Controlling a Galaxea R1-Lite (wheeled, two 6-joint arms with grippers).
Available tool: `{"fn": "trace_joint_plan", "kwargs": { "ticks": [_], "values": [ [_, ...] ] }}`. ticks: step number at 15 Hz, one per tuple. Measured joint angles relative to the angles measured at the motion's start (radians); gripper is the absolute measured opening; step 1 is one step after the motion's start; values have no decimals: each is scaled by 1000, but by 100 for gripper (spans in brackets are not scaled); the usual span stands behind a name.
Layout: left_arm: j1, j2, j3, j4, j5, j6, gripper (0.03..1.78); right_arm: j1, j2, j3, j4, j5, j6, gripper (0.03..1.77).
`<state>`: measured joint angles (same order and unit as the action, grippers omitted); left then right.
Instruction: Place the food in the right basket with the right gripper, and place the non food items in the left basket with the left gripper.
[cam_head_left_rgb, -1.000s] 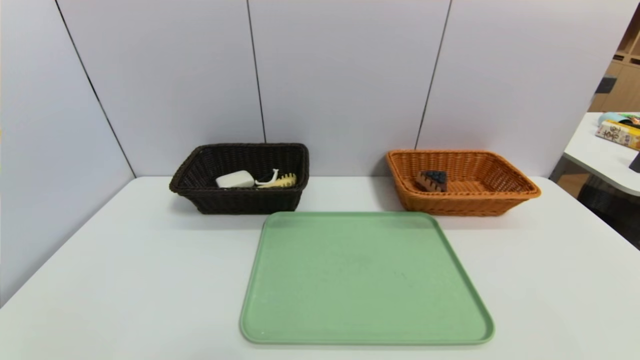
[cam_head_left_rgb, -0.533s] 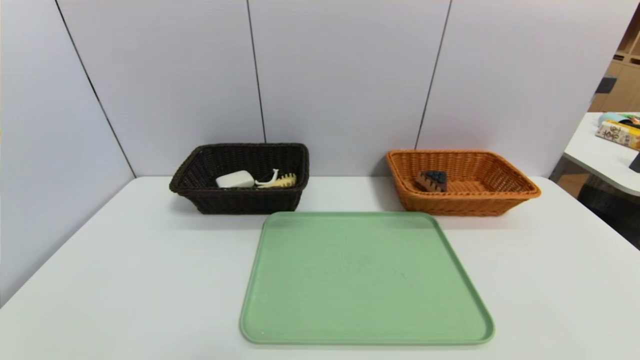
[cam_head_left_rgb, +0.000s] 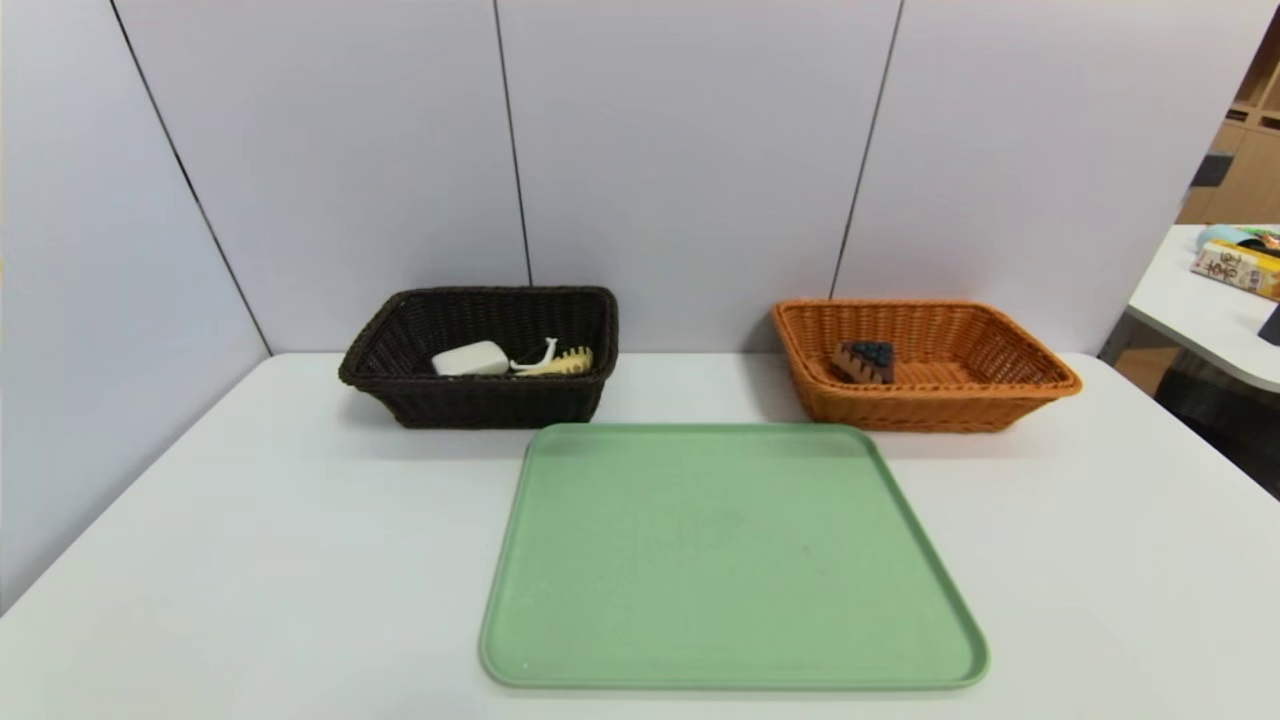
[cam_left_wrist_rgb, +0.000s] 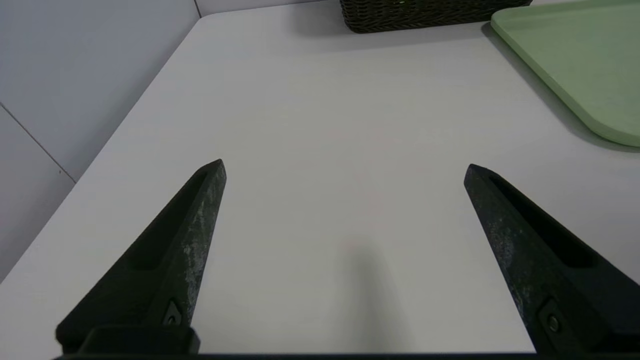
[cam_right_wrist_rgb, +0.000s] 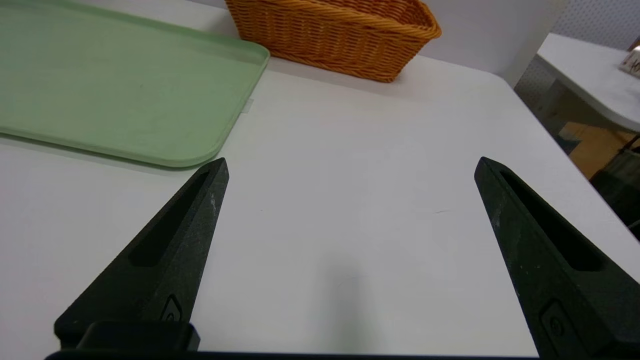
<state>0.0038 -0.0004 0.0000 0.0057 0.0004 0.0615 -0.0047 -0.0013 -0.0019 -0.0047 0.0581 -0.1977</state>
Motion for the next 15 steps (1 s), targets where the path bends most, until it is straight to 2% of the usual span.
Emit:
{"fn": "trace_joint_plan", "kwargs": {
  "ticks": [2,4,15],
  "values": [
    [0,0,0,-6,2,-73,169,0,0,1,6,-21,113,170],
    [0,0,0,-7,2,-84,169,0,0,1,6,-46,176,170],
    [0,0,0,-9,2,-91,169,1,0,2,6,-57,202,170]
  ]
}}
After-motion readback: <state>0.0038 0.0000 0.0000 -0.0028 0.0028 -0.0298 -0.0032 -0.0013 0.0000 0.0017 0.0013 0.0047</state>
